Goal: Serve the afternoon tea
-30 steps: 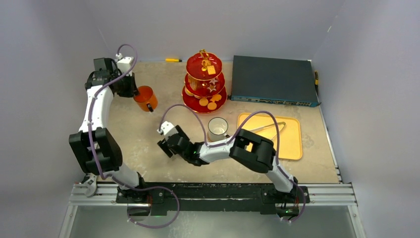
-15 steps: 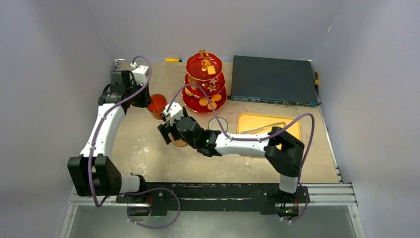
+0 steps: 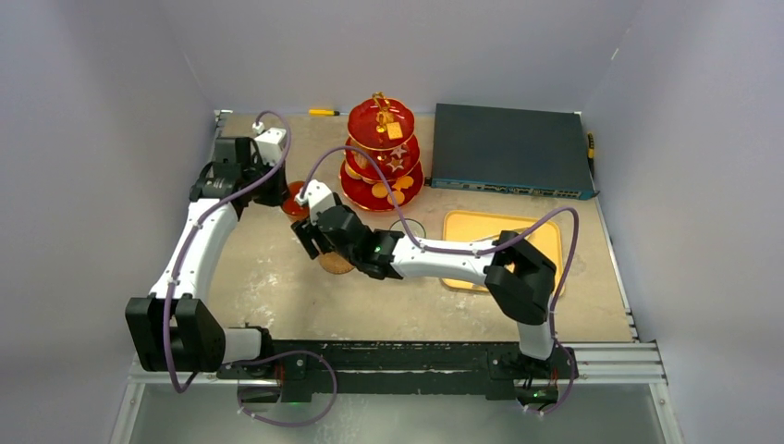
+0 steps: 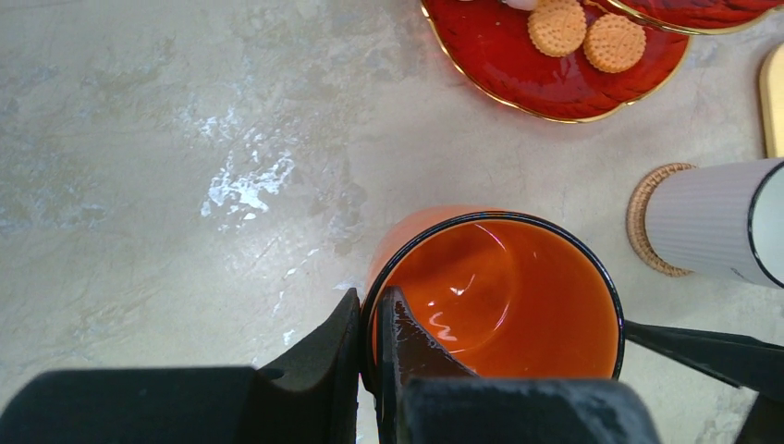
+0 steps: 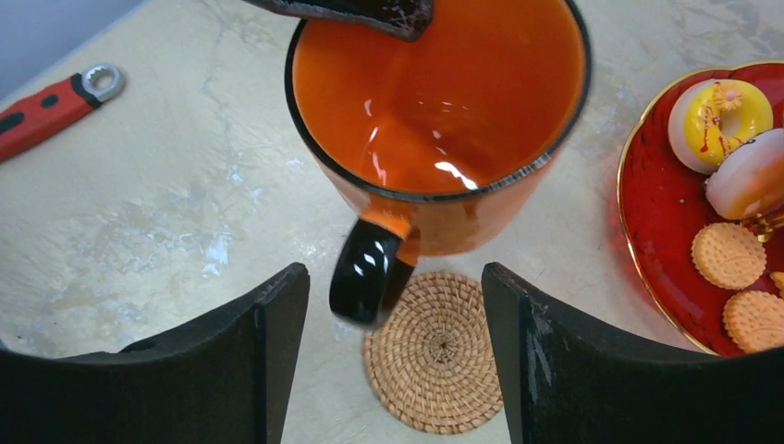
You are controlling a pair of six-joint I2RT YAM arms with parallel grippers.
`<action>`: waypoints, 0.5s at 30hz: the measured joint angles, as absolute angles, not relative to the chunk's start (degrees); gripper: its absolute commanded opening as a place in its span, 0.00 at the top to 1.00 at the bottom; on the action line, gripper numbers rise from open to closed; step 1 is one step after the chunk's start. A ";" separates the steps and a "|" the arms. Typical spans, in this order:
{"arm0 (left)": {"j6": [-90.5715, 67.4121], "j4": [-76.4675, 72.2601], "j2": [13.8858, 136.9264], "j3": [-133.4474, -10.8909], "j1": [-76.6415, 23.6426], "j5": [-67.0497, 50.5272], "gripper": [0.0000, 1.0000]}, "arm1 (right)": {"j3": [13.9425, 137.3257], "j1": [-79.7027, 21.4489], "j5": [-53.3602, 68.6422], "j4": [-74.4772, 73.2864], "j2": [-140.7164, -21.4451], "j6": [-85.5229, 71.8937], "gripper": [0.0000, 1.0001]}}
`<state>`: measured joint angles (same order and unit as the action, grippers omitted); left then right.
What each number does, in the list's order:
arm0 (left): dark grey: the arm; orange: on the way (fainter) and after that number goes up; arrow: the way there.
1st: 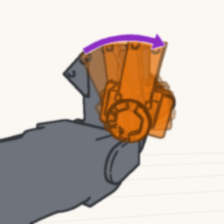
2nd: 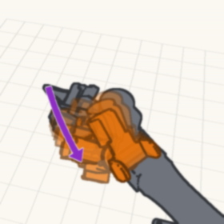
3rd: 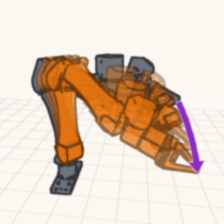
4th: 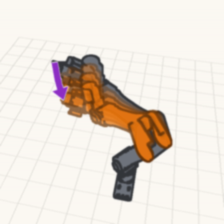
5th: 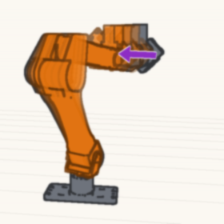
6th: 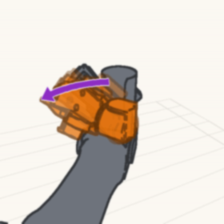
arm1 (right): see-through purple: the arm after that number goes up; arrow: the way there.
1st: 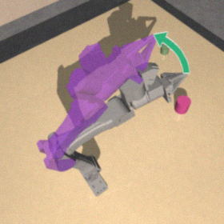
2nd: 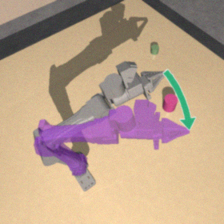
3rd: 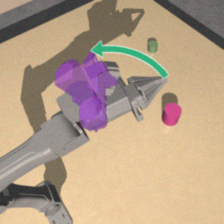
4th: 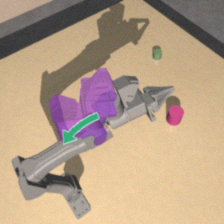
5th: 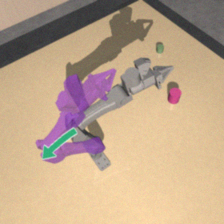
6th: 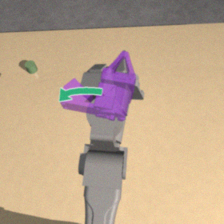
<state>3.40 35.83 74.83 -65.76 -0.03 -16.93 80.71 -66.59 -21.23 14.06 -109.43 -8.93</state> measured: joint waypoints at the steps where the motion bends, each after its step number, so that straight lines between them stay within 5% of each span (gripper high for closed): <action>1: 3.40 35.88 74.76 -65.76 -0.45 -17.08 1.00 | 81.17 -66.57 -21.15 13.65 -109.86 -8.91 0.32; 10: 3.97 36.51 74.32 -65.71 -2.37 -17.78 1.00 | 83.55 -65.87 -21.43 9.43 -111.44 -8.40 0.58; 15: 4.01 36.42 74.28 -65.69 -2.85 -18.20 1.00 | 83.55 -66.24 -21.54 9.06 -111.44 -7.70 0.87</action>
<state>4.01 36.42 74.28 -65.69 -2.85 -18.20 83.55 -66.24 -21.54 9.06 -111.44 -7.70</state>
